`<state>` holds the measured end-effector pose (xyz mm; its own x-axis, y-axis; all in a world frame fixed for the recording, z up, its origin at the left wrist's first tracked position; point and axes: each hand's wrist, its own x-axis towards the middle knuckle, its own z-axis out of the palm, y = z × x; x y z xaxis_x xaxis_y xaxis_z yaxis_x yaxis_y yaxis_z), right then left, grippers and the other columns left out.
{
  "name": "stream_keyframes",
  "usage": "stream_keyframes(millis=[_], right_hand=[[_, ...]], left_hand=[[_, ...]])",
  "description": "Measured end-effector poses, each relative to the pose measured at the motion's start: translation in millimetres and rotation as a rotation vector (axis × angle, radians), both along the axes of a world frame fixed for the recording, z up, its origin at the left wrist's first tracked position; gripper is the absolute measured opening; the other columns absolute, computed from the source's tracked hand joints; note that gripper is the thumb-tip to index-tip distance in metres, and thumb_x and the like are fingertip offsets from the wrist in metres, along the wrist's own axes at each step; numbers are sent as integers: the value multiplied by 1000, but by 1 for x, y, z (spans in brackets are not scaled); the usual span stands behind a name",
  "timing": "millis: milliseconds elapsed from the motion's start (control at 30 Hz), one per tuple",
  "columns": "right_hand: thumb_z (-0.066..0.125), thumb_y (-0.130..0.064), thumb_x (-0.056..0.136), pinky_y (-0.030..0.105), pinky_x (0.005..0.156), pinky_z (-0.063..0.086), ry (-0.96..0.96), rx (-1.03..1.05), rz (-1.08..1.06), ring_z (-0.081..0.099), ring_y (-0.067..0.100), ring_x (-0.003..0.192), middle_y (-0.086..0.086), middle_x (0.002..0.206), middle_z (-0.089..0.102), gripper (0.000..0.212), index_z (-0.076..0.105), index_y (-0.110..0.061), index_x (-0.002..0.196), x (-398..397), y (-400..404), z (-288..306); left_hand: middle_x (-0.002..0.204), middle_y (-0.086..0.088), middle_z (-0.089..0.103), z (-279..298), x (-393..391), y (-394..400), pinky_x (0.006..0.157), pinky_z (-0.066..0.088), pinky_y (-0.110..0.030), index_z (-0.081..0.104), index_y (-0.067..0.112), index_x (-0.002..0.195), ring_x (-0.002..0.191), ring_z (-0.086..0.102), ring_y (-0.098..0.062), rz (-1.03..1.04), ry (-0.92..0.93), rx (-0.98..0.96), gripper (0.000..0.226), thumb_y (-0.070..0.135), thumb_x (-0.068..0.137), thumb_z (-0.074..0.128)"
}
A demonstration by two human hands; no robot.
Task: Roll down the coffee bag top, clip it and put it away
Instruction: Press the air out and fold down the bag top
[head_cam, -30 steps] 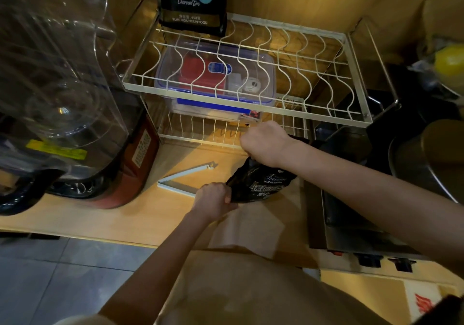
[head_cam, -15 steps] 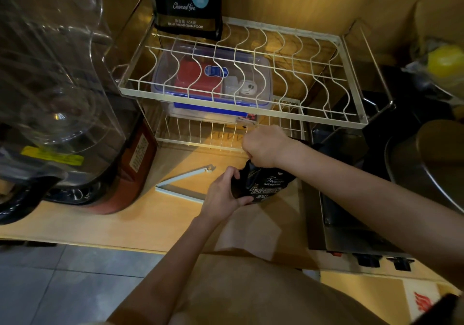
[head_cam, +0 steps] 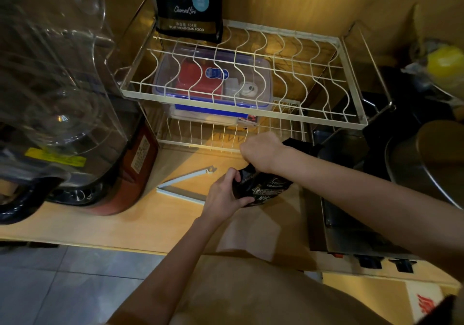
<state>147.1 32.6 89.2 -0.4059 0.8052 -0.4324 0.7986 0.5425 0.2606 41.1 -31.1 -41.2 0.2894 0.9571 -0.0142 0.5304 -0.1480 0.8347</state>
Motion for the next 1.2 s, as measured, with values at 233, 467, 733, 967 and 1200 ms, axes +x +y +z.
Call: stream_keyframes(millis=[233,467,733,967,1200], right_hand=[[52,-7,88,32,65,41,-48,4,72,61,26,98,8,107,64,14,60,-10,99,6,-2,14],[51,-8,88,35,69,46,24,28,135,61,27,97,10,102,65,13,60,-8,97,11,-3,33],[59,-40,83,32,63,41,208,-70,109,58,21,82,2,77,52,31,64,-10,89,9,-11,38],[65,-14,80,30,69,41,335,-56,107,60,22,96,6,98,68,17,67,-14,97,14,-12,30],[62,-18,83,37,79,48,411,-30,92,59,22,98,5,101,68,17,68,-16,99,20,-17,31]], left_hand=[[98,-6,61,1,-1,0,62,44,-34,35,23,88,86,56,-22,2,-9,7,51,27,62,79],[88,4,54,1,-9,3,58,30,-25,36,24,84,77,51,-18,16,26,12,52,28,59,81],[90,-1,60,-4,-17,-1,64,48,-36,39,21,82,82,58,-23,48,10,-27,51,23,57,83],[109,-1,63,10,-19,2,90,42,-17,64,16,73,104,56,-13,192,-311,-154,24,12,59,83],[105,-18,63,17,-17,8,83,53,-31,70,0,75,98,58,-20,216,-432,-233,12,-3,65,75]])
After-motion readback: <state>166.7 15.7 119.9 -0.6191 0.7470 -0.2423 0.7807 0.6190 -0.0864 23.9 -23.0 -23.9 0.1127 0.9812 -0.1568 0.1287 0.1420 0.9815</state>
